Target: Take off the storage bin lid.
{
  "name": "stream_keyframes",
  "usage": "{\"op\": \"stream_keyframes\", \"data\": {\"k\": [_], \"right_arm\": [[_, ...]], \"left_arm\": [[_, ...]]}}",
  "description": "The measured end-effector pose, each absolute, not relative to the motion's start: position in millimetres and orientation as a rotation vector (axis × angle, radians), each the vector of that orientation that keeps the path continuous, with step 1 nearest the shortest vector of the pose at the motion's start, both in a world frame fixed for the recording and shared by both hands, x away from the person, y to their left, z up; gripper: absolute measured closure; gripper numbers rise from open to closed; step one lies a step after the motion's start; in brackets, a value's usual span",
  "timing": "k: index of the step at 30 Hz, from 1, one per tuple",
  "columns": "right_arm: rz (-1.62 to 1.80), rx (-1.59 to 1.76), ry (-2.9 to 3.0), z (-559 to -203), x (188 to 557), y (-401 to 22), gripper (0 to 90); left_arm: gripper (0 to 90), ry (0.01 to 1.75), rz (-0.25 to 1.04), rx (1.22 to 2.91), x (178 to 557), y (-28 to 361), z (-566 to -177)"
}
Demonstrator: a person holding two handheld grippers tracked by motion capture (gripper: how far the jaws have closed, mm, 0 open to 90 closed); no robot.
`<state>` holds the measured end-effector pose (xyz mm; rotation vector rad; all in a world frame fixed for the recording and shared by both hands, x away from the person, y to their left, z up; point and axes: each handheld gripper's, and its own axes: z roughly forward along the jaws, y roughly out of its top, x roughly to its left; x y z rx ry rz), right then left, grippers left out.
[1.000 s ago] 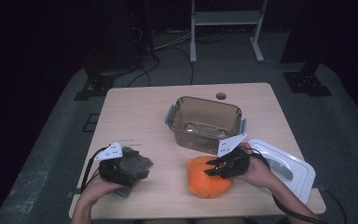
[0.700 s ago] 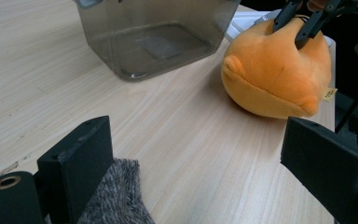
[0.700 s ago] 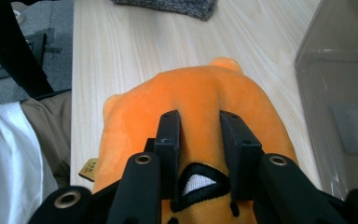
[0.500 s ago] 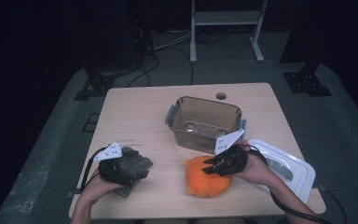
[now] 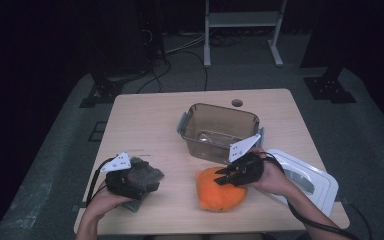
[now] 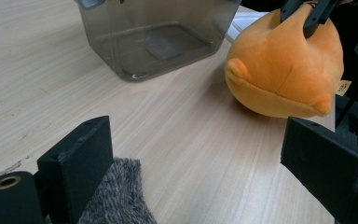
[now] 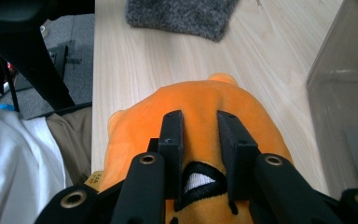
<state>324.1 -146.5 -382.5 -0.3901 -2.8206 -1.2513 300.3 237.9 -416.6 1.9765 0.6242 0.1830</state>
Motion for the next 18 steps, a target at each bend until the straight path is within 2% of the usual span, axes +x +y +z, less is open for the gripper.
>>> {"op": "stream_keyframes", "data": {"k": [18], "right_arm": [[-1.310, -0.329, -2.786, -347, 324, -140, 72.9]], "left_arm": [[8.4, 0.625, 0.184, 1.977, 300, 239, -417]]}}
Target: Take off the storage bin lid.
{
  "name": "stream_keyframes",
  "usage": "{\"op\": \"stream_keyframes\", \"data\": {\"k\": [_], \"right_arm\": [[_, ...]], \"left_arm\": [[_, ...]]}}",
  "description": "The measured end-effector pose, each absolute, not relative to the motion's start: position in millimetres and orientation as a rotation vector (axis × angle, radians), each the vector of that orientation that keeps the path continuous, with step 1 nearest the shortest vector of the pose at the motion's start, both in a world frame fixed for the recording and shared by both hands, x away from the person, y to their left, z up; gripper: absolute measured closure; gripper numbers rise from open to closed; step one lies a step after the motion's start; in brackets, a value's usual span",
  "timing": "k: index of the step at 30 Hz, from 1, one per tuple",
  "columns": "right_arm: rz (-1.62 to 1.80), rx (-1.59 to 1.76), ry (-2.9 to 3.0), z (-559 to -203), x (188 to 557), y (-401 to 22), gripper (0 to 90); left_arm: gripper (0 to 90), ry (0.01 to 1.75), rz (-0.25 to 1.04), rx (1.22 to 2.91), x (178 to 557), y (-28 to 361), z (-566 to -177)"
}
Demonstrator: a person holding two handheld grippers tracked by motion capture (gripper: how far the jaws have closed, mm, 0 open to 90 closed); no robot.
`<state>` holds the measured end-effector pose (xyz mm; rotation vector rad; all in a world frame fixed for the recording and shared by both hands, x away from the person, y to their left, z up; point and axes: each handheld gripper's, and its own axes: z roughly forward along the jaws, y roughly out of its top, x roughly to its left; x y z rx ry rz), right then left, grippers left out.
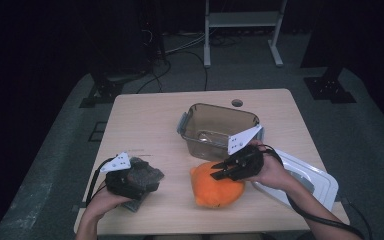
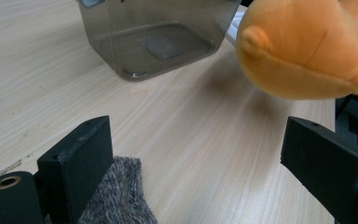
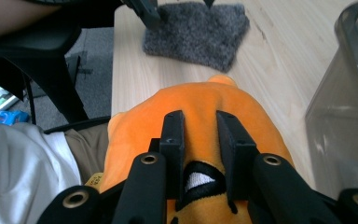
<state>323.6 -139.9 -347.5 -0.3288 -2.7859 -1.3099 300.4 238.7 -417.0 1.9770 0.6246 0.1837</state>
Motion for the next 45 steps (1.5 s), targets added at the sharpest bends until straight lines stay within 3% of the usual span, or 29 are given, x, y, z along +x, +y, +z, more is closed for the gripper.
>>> {"op": "stream_keyframes", "data": {"k": [45], "right_arm": [[-1.423, -0.305, -2.837, -253, 344, -136, 72.8]], "left_arm": [[8.4, 0.629, 0.179, 1.976, 300, 240, -417]]}}
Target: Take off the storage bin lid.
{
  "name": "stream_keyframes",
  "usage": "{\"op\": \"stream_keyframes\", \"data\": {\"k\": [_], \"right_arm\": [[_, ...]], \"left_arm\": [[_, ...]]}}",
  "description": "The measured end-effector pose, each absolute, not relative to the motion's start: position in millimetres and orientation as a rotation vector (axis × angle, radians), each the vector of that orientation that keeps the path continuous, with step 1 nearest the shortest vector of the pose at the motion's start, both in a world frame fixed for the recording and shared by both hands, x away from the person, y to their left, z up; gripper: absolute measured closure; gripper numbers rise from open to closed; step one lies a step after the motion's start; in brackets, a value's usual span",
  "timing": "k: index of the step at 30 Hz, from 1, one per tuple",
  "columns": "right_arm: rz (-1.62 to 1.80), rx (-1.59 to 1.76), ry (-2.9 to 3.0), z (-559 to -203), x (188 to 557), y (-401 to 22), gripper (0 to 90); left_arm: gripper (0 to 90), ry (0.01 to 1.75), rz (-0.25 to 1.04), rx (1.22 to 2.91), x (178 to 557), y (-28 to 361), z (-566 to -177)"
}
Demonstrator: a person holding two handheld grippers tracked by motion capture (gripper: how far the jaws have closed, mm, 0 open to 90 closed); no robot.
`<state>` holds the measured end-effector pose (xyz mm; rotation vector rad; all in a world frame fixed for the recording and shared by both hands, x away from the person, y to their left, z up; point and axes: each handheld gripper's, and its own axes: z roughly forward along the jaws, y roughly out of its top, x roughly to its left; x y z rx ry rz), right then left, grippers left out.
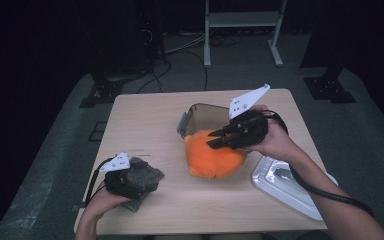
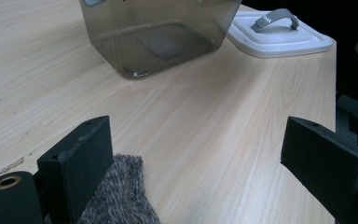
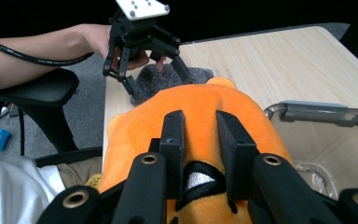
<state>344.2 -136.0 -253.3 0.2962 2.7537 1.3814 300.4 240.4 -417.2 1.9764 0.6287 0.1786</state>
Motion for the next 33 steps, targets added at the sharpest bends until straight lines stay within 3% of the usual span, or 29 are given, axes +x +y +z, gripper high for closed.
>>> {"op": "stream_keyframes", "data": {"k": [13, 33], "right_arm": [[1.373, 0.323, 2.721, -228, 360, -136, 72.8], [1.360, 0.434, 2.684, -221, 392, -141, 72.7]], "left_arm": [[8.3, 0.624, 0.180, 1.974, 300, 241, -417], [8.4, 0.621, 0.181, 1.972, 300, 242, -416]]}}
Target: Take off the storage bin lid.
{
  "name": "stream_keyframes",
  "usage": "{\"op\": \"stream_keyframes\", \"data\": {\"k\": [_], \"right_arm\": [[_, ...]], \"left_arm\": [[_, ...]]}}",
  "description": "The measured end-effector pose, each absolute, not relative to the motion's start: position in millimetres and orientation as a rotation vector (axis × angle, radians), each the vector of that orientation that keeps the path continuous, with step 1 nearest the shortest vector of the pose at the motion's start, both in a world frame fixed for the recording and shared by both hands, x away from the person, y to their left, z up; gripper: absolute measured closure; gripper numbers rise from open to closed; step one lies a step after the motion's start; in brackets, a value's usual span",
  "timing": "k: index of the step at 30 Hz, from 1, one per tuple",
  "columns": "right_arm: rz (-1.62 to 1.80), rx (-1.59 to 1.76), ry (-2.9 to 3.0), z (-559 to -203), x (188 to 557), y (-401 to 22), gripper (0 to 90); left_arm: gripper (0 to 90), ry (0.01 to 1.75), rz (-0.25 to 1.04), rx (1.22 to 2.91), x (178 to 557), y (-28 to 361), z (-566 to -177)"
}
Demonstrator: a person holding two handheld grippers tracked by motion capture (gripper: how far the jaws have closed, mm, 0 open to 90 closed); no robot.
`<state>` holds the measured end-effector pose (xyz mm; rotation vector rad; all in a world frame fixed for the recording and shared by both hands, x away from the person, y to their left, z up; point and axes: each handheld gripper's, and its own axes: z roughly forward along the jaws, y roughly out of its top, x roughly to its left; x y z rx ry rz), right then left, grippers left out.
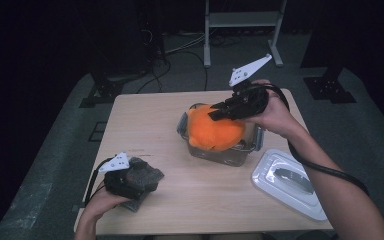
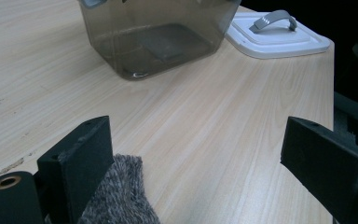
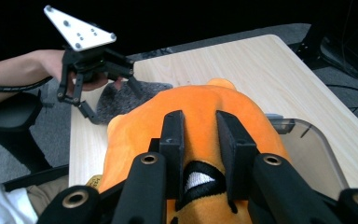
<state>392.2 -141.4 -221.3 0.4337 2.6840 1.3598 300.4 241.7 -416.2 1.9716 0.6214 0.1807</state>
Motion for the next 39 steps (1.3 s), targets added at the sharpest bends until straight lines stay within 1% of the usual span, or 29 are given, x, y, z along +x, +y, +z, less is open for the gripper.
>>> {"op": "stream_keyframes", "data": {"k": [17, 39], "right_arm": [[1.356, 0.527, 2.657, -233, 420, -141, 72.7], [1.336, 0.683, 2.626, -263, 455, -143, 72.7]], "left_arm": [[8.3, 0.617, 0.173, 1.971, 300, 241, -418], [8.3, 0.610, 0.169, 1.979, 300, 239, -418]]}}
